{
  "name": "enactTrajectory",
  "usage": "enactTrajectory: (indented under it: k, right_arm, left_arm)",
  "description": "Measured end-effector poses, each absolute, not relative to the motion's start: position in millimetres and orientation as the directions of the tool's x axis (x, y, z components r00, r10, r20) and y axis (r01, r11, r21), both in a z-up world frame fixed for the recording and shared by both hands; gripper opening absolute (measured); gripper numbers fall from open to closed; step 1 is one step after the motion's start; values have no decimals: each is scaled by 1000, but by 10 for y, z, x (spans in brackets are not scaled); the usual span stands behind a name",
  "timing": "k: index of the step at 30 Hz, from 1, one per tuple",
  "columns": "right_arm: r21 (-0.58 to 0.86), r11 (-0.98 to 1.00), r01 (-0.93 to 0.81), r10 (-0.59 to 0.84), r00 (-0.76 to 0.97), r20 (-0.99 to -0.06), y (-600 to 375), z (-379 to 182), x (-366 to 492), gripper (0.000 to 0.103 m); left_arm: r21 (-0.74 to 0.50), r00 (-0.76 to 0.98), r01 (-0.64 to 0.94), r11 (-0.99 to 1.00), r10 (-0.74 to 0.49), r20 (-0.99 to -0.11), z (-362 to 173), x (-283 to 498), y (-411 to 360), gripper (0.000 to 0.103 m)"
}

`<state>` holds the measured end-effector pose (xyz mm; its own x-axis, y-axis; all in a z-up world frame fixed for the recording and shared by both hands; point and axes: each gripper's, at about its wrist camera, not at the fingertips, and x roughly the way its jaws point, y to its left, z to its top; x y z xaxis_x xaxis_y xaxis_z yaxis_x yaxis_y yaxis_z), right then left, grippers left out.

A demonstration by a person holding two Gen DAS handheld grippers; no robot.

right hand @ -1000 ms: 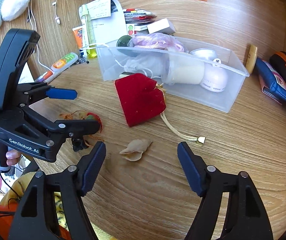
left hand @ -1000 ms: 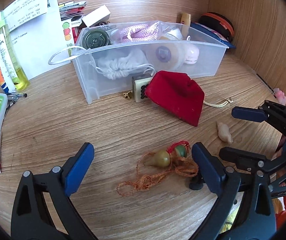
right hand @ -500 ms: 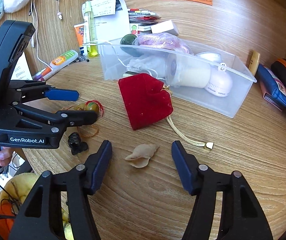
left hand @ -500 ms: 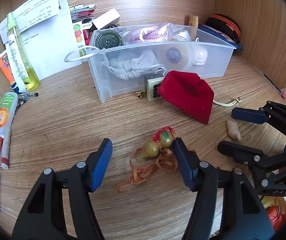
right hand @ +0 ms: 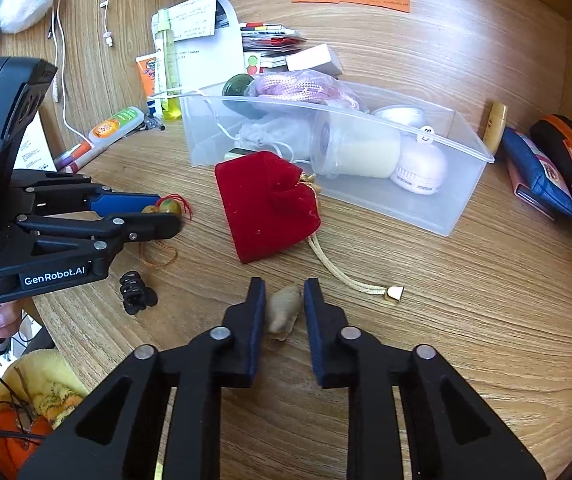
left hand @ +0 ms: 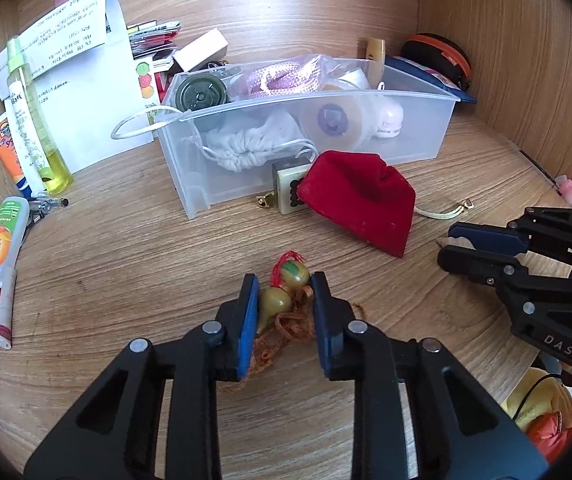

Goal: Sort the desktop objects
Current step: 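Grasp the gourd ornament with the left gripper while the right gripper grasps the beige seashell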

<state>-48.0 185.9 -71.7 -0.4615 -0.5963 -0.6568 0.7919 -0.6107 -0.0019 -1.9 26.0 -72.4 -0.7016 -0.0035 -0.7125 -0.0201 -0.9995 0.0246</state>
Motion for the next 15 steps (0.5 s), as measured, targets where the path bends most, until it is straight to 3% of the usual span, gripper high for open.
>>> enactTrajectory:
  k: [15]
  right_arm:
    - [67, -639, 766, -632, -474, -613, 2073, -409, -628, 17]
  left_arm:
    - [-84, -749, 13, -996, 46, -661, -415, -33, 34, 25]
